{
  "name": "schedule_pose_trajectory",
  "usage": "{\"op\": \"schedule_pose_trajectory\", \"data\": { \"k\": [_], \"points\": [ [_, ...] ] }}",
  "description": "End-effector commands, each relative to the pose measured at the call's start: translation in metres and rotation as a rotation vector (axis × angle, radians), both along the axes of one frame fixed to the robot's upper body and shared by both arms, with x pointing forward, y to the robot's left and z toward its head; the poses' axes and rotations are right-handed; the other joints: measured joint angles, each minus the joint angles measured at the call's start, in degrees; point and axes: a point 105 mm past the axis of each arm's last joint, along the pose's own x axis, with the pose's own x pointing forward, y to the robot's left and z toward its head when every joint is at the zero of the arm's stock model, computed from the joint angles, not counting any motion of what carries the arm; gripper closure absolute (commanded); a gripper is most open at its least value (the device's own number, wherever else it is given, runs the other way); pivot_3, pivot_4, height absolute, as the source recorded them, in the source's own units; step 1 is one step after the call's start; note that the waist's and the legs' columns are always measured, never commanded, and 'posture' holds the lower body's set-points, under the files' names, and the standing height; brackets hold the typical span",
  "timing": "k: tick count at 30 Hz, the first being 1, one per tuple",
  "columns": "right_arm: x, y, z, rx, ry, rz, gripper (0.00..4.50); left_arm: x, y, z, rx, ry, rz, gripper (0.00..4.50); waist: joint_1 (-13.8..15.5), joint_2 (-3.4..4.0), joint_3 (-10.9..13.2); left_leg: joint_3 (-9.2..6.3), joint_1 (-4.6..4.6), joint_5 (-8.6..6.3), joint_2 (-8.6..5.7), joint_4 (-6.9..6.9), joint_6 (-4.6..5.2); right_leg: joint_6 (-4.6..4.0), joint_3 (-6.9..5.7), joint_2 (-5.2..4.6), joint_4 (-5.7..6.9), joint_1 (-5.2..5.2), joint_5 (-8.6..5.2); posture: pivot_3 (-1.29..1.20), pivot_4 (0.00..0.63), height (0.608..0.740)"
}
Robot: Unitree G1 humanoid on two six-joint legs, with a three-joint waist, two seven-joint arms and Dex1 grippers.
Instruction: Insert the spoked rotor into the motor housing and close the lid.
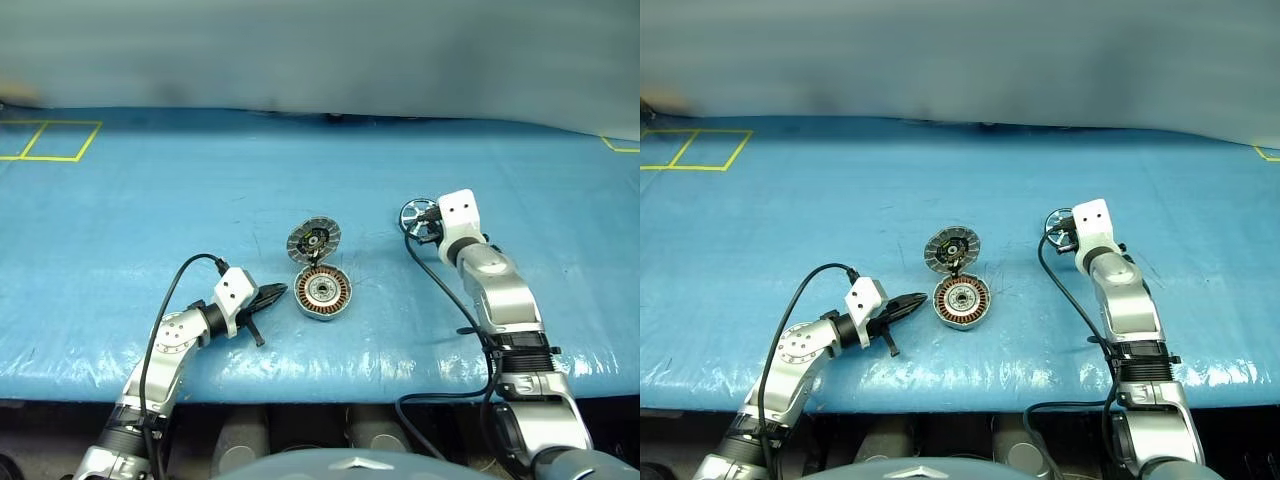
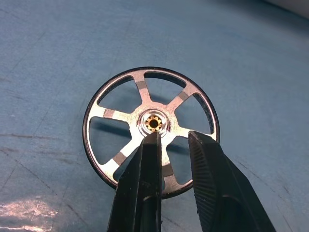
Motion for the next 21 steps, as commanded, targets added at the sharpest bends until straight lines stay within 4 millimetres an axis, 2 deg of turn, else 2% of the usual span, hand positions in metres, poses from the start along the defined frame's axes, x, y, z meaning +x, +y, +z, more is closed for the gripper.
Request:
{"op": "schedule_pose_trajectory", "data": {
  "k": [1, 17, 21],
  "points": [
    [-0.001, -0.002, 0.008, -0.003, -0.026, -0.003, 3.56, 0.001, -0.003, 0.006, -0.005, -0.034, -0.011, 4.5, 0.0, 0.0, 0.0, 0.0, 0.0, 0.0, 0.0, 0.0, 0.0, 0.0, 0.0, 0.0, 0.0, 0.0, 0.0, 0.0, 0.15, 0.74],
    [-0.001, -0.003, -0.009, -0.029, 0.04, -0.006, 3.56, 0.0, -0.003, 0.005, -0.008, -0.03, -0.005, 4.5, -0.01, 0.0, 0.0, 0.0, 0.0, 0.0, 0.0, 0.01, 0.0, 0.0, 0.0, 0.0, 0.0, 0.0, 0.0, 0.0, 0.15, 0.74],
    [-0.002, -0.004, -0.011, -0.022, 0.046, -0.012, 4.48, -0.001, -0.004, 0.004, -0.011, -0.028, -0.004, 4.5, -0.01, 0.0, 0.0, 0.0, 0.0, 0.0, -0.01, 0.04, 0.0, 0.01, 0.0, -0.01, 0.0, 0.02, 0.01, 0.0, 0.15, 0.74]
  ]
}}
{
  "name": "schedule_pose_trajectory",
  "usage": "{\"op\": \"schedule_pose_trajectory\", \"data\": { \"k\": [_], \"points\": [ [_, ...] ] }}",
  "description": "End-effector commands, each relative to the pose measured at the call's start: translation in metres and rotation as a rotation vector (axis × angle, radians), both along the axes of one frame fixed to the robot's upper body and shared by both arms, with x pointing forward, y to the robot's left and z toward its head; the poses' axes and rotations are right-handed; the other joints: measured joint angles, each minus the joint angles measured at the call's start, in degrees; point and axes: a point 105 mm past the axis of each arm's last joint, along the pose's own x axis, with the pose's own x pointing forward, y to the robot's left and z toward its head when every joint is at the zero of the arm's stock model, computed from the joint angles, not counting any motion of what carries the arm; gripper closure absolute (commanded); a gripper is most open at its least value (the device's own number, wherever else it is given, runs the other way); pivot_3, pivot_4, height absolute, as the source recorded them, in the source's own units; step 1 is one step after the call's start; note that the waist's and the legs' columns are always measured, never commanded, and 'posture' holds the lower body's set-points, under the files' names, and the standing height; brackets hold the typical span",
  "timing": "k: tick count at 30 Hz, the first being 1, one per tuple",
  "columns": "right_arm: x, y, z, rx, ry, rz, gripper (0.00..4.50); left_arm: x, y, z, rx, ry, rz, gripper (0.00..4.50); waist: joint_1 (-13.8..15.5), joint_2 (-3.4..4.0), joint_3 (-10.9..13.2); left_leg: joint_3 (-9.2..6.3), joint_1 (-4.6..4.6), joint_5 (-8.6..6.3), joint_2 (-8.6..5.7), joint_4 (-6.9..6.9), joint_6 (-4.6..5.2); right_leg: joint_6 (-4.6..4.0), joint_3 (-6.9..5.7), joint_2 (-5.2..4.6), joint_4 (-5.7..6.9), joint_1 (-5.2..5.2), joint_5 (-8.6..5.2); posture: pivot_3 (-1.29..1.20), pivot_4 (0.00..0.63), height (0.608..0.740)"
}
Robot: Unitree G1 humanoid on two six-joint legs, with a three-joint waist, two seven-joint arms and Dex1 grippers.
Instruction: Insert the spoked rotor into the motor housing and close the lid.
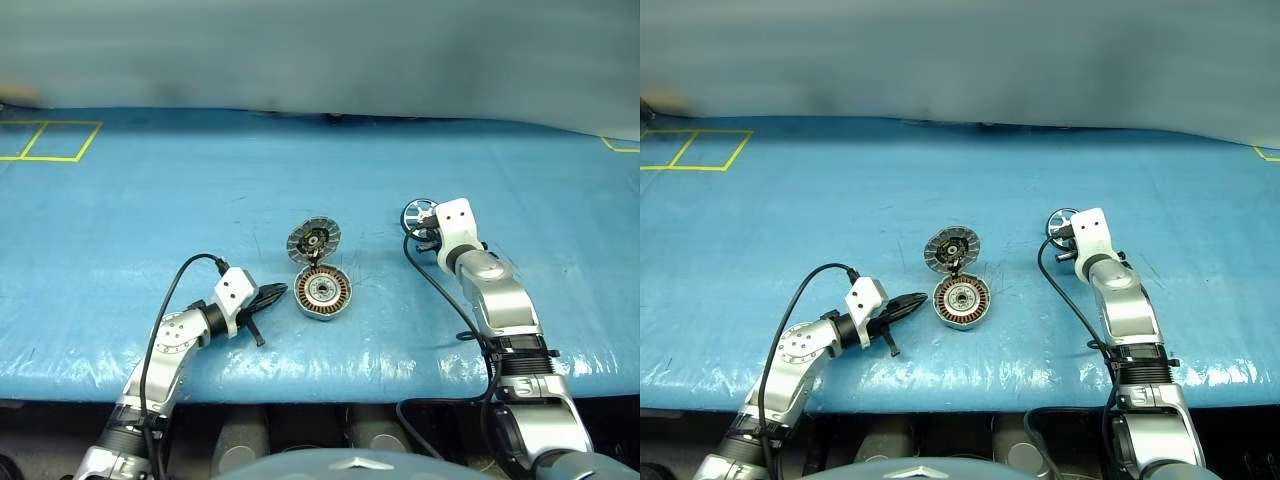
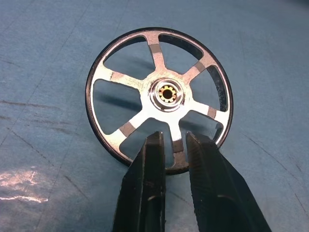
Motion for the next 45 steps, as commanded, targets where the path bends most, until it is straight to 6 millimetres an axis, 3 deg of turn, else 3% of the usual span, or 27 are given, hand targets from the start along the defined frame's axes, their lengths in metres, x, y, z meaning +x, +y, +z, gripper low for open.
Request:
{"op": "schedule_pose_trajectory", "data": {
  "k": [1, 10, 16, 20, 28, 36, 45],
  "points": [
    [0.002, -0.002, 0.003, -0.005, -0.009, -0.005, 4.48, -0.001, -0.003, 0.004, -0.005, -0.028, -0.004, 4.5, 0.0, 0.0, 0.0, 0.0, 0.0, 0.0, 0.0, 0.0, 0.0, 0.0, 0.0, 0.0, 0.0, 0.0, 0.0, 0.0, 0.15, 0.74],
    [0.004, 0.002, 0.003, 0.033, -0.018, 0.004, 4.48, 0.0, -0.003, 0.004, -0.005, -0.032, -0.002, 4.5, -0.09, 0.0, 0.0, 0.0, 0.01, 0.0, 0.0, 0.03, 0.0, 0.01, 0.0, 0.01, 0.0, 0.02, 0.01, 0.0, 0.15, 0.74],
    [0.0, 0.008, 0.014, 0.128, -0.068, 0.037, 4.48, 0.0, -0.002, 0.005, -0.011, -0.035, 0.004, 4.5, -0.19, 0.0, 0.0, 0.0, 0.01, 0.0, 0.01, 0.02, 0.0, 0.01, 0.0, 0.01, 0.01, 0.01, 0.01, 0.0, 0.15, 0.74],
    [-0.012, 0.02, 0.03, 0.249, -0.143, 0.161, 4.48, 0.001, -0.001, 0.006, -0.028, -0.033, 0.002, 4.5, -0.11, 0.01, 0.01, -0.03, -0.02, -0.01, 0.01, -0.05, 0.01, 0.01, -0.01, 0.01, 0.0, -0.02, 0.01, 0.0, 0.15, 0.74],
    [-0.05, 0.019, 0.041, 0.353, -0.227, 0.403, 4.48, 0.001, 0.002, 0.007, -0.053, -0.033, -0.036, 4.5, 0.2, 0.03, 0.02, -0.03, -0.12, -0.01, -0.01, 0.02, 0.02, 0.19, -0.02, -0.01, -0.07, -0.06, 0.08, 0.0, 0.15, 0.74],
    [-0.105, 0.063, 0.042, 0.541, -0.11, 0.832, 4.48, 0.004, 0.001, 0.007, -0.063, -0.071, -0.053, 4.5, 0.04, 0.04, 0.02, -0.04, -0.07, -0.01, 0.02, 0.05, 0.02, 0.03, -0.02, 0.02, -0.02, -0.02, -0.01, 0.0, 0.15, 0.74],
    [-0.113, 0.107, 0.034, 0.489, -0.021, 1.013, 4.48, 0.001, -0.008, 0.008, -0.12, -0.056, -0.113, 4.5, 0.39, 0.03, 0.02, -0.02, -0.04, -0.01, 0.0, 0.08, 0.02, 0.03, -0.02, 0.01, -0.02, 0.0, -0.01, 0.0, 0.15, 0.74]
  ]
}}
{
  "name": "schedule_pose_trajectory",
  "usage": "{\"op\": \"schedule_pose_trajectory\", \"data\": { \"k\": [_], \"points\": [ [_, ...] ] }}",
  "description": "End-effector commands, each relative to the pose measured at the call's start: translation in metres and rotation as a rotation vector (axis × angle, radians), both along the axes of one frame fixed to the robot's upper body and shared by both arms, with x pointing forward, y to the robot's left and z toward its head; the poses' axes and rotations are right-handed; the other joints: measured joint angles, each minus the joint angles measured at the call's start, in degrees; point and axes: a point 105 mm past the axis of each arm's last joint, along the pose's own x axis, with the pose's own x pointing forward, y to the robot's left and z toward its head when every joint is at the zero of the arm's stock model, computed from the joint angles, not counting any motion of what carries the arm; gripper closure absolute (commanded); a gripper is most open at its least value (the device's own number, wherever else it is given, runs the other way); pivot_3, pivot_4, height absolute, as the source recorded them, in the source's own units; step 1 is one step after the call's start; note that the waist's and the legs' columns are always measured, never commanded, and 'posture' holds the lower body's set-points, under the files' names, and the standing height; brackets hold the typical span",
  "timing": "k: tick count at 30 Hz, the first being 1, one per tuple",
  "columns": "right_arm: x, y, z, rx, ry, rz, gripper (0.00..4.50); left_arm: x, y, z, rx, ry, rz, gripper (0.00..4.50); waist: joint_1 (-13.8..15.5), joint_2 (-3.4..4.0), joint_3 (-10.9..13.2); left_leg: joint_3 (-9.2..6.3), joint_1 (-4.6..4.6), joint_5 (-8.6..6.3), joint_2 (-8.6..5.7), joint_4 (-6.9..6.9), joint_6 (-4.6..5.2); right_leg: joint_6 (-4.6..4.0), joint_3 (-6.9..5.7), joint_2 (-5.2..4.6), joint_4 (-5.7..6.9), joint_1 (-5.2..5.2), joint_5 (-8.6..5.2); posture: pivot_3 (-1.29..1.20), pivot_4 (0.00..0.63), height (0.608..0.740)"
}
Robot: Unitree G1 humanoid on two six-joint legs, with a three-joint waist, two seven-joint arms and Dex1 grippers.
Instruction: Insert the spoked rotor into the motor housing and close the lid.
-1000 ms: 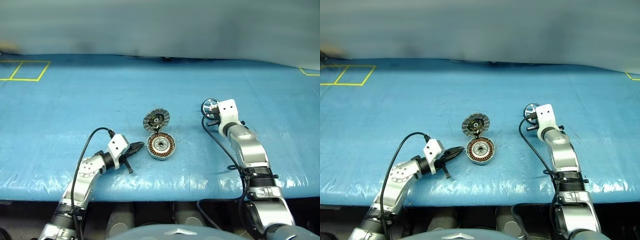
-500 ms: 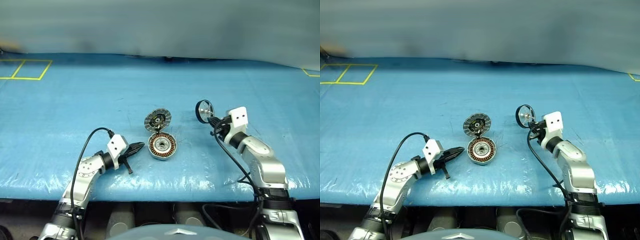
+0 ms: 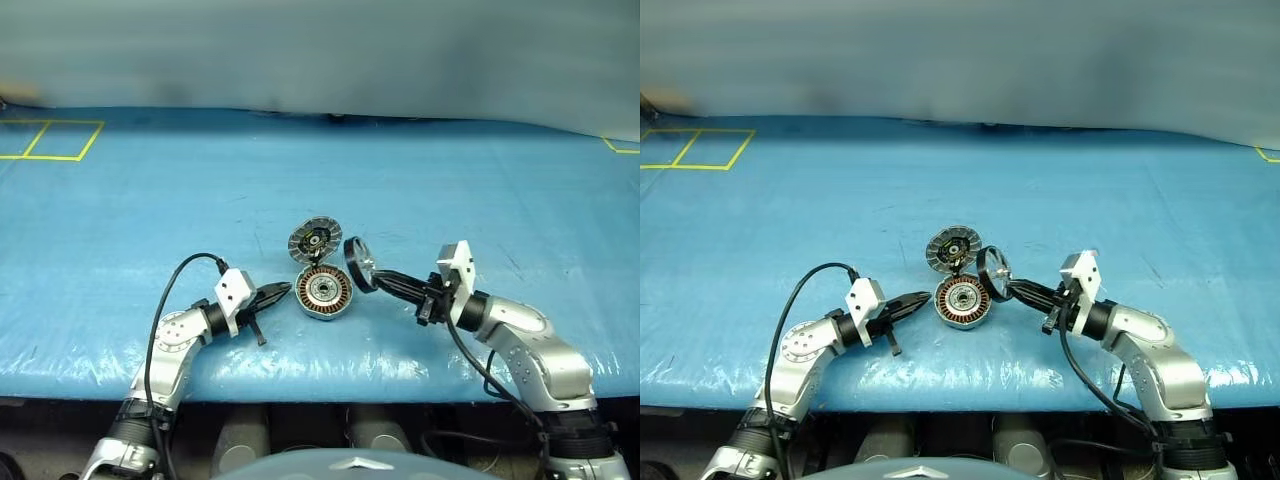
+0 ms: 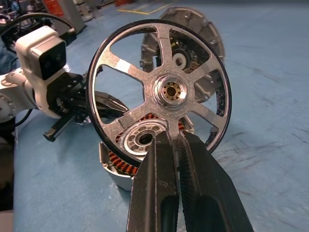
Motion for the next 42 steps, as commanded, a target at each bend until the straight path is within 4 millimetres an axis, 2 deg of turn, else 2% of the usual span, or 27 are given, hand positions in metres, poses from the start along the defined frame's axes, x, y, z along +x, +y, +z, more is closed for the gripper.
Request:
{"op": "schedule_pose_trajectory", "data": {
  "k": [1, 9, 18, 31, 32, 33, 36, 42],
  "points": [
    [0.001, 0.014, 0.006, -0.042, -0.056, 0.063, 4.48, 0.0, -0.004, 0.007, -0.045, -0.008, -0.034, 4.5, 0.01, 0.0, 0.0, 0.0, 0.0, 0.0, 0.0, 0.0, 0.0, 0.0, 0.0, 0.0, 0.0, 0.0, 0.0, 0.0, 0.15, 0.74],
    [0.006, 0.024, 0.003, -0.112, -0.094, 0.124, 4.48, -0.004, -0.007, 0.01, -0.09, 0.01, -0.063, 4.5, 0.15, 0.0, 0.0, -0.02, -0.03, 0.0, 0.0, 0.01, 0.0, 0.01, -0.02, 0.0, -0.01, -0.01, 0.0, 0.0, 0.15, 0.74],
    [0.008, 0.023, -0.008, -0.232, -0.122, 0.148, 4.48, -0.006, -0.008, 0.009, -0.081, 0.008, -0.074, 4.5, 0.14, 0.0, 0.0, -0.02, -0.02, 0.0, 0.0, 0.01, 0.0, 0.01, -0.02, 0.0, 0.0, -0.01, 0.01, 0.0, 0.15, 0.74],
    [0.014, 0.021, -0.013, -0.279, -0.154, 0.139, 4.48, -0.005, -0.006, 0.007, -0.065, 0.007, -0.071, 4.5, 0.17, -0.01, 0.0, -0.02, -0.01, 0.0, -0.01, 0.03, 0.0, 0.03, -0.02, 0.0, 0.0, 0.02, 0.02, 0.0, 0.15, 0.74],
    [0.014, 0.021, -0.013, -0.281, -0.154, 0.138, 3.94, -0.005, -0.006, 0.007, -0.063, 0.007, -0.069, 4.5, 0.17, -0.01, 0.0, -0.02, -0.01, 0.0, -0.01, 0.03, 0.0, 0.03, -0.02, 0.0, 0.0, 0.02, 0.02, 0.0, 0.15, 0.74],
    [0.015, 0.021, -0.013, -0.283, -0.155, 0.138, 3.75, -0.005, -0.006, 0.007, -0.062, 0.007, -0.067, 4.5, 0.17, -0.01, 0.0, -0.02, -0.01, 0.0, -0.01, 0.04, 0.0, 0.03, -0.02, 0.0, 0.0, 0.02, 0.02, 0.0, 0.15, 0.74],
    [0.015, 0.021, -0.012, -0.273, -0.164, 0.136, 2.76, -0.005, -0.005, 0.006, -0.06, 0.008, -0.063, 4.5, 0.17, -0.01, 0.0, -0.02, -0.02, 0.0, -0.01, 0.04, 0.0, 0.03, -0.02, 0.0, 0.0, 0.02, 0.02, 0.0, 0.15, 0.74],
    [0.014, 0.025, -0.006, -0.221, -0.173, 0.138, 2.76, -0.005, -0.004, 0.006, -0.061, 0.011, -0.055, 4.5, 0.13, -0.01, 0.0, -0.02, -0.01, 0.0, -0.01, 0.03, 0.0, 0.04, -0.02, 0.0, 0.01, 0.02, 0.03, 0.0, 0.15, 0.74]
  ]
}}
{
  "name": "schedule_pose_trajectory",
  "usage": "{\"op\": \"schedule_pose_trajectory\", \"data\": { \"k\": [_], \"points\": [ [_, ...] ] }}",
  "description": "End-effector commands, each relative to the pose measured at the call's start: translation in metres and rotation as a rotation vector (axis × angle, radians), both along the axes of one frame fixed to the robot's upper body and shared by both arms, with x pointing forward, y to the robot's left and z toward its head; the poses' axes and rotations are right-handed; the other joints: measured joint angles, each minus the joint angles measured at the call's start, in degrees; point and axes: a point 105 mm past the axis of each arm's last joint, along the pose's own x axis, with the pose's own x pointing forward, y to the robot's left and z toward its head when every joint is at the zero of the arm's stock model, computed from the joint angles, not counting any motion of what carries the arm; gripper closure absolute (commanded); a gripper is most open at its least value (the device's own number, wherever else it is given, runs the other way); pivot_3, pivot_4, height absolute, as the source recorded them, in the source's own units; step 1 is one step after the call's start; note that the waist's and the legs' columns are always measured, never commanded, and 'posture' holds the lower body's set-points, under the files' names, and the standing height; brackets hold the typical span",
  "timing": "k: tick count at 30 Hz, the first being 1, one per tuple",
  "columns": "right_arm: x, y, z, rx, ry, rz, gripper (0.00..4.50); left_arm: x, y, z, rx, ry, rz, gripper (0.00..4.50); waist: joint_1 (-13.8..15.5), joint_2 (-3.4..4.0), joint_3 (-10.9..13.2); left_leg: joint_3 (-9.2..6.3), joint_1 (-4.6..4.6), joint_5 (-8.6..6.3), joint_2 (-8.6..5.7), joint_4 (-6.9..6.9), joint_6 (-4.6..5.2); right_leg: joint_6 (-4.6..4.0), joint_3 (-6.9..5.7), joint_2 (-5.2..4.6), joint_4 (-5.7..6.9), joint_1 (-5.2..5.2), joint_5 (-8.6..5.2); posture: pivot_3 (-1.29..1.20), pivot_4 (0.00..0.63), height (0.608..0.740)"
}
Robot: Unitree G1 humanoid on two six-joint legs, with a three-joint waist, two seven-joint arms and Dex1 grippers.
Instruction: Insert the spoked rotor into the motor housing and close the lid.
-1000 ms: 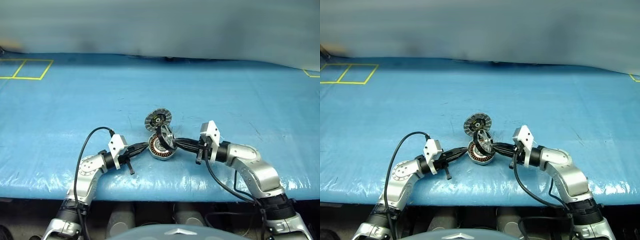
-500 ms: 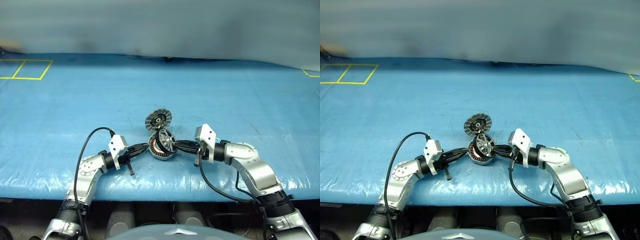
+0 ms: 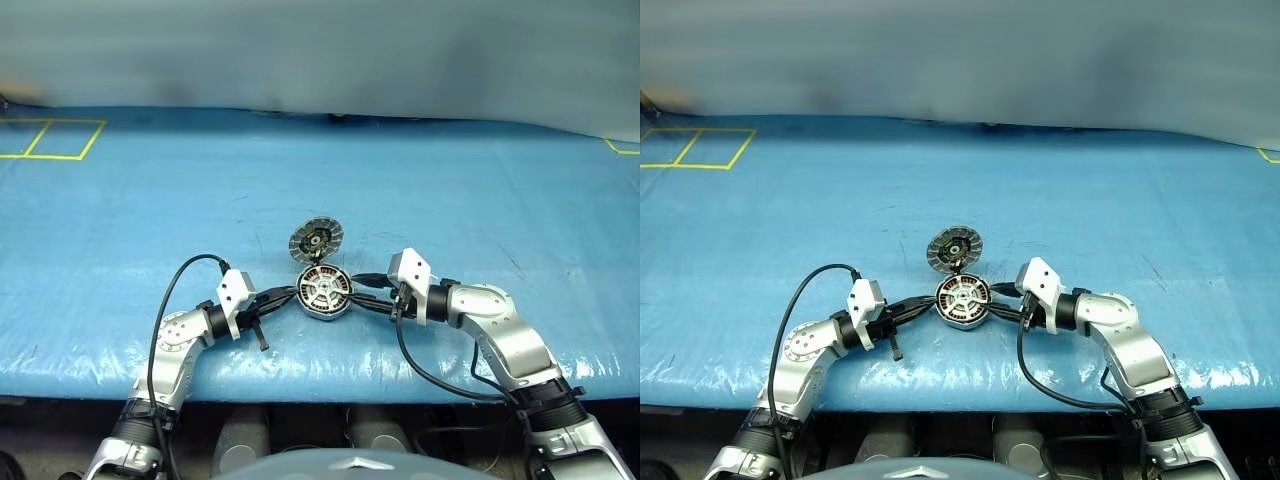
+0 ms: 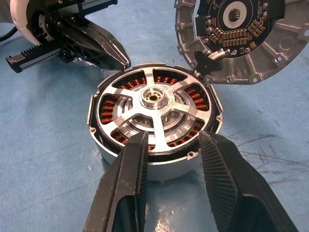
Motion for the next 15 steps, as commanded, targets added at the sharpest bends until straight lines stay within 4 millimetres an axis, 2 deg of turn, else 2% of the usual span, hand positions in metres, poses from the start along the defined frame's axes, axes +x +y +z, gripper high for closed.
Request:
{"op": "schedule_pose_trajectory", "data": {
  "k": [1, 6, 9, 12, 13, 15],
  "points": [
    [0.001, 0.005, 0.016, 0.058, -0.046, 0.022, 2.76, 0.001, 0.002, 0.004, 0.007, -0.028, 0.006, 4.5, 0.02, 0.0, 0.0, 0.0, 0.0, 0.0, 0.0, 0.0, 0.0, 0.0, 0.0, 0.0, 0.0, 0.0, 0.0, 0.0, 0.15, 0.74],
    [0.005, 0.007, 0.016, 0.077, -0.049, -0.007, 2.76, 0.002, 0.004, 0.007, -0.001, -0.034, 0.013, 4.5, 0.03, 0.0, 0.0, 0.0, 0.0, 0.0, 0.0, 0.01, 0.0, 0.01, 0.0, 0.0, 0.0, 0.0, 0.0, 0.0, 0.15, 0.74],
    [0.008, 0.011, 0.019, 0.119, -0.052, -0.02, 3.34, 0.002, 0.006, 0.008, -0.001, -0.038, 0.02, 4.5, 0.0, 0.0, 0.0, 0.0, 0.0, 0.0, 0.0, 0.01, 0.0, 0.01, 0.0, 0.0, 0.01, 0.0, 0.01, 0.0, 0.15, 0.74],
    [0.007, 0.022, 0.022, 0.156, -0.053, 0.0, 4.31, 0.001, 0.008, 0.008, 0.0, -0.037, 0.027, 4.5, -0.05, 0.0, 0.0, 0.0, 0.01, 0.0, 0.01, 0.0, 0.0, 0.01, 0.0, 0.0, 0.02, 0.0, 0.01, 0.0, 0.15, 0.74],
    [0.007, 0.027, 0.021, 0.16, -0.05, 0.011, 4.47, 0.0, 0.008, 0.008, 0.0, -0.037, 0.03, 4.5, -0.03, 0.0, 0.0, -0.01, 0.01, 0.0, 0.01, 0.0, 0.0, 0.01, -0.01, 0.01, 0.02, 0.0, 0.01, 0.0, 0.15, 0.74],
    [0.007, 0.033, 0.019, 0.162, -0.046, 0.021, 4.47, 0.0, 0.009, 0.008, -0.001, -0.037, 0.036, 4.5, -0.01, 0.0, 0.0, -0.01, 0.01, 0.0, 0.01, 0.0, 0.0, 0.01, -0.01, 0.0, 0.02, 0.0, 0.01, 0.0, 0.15, 0.74]
  ]
}}
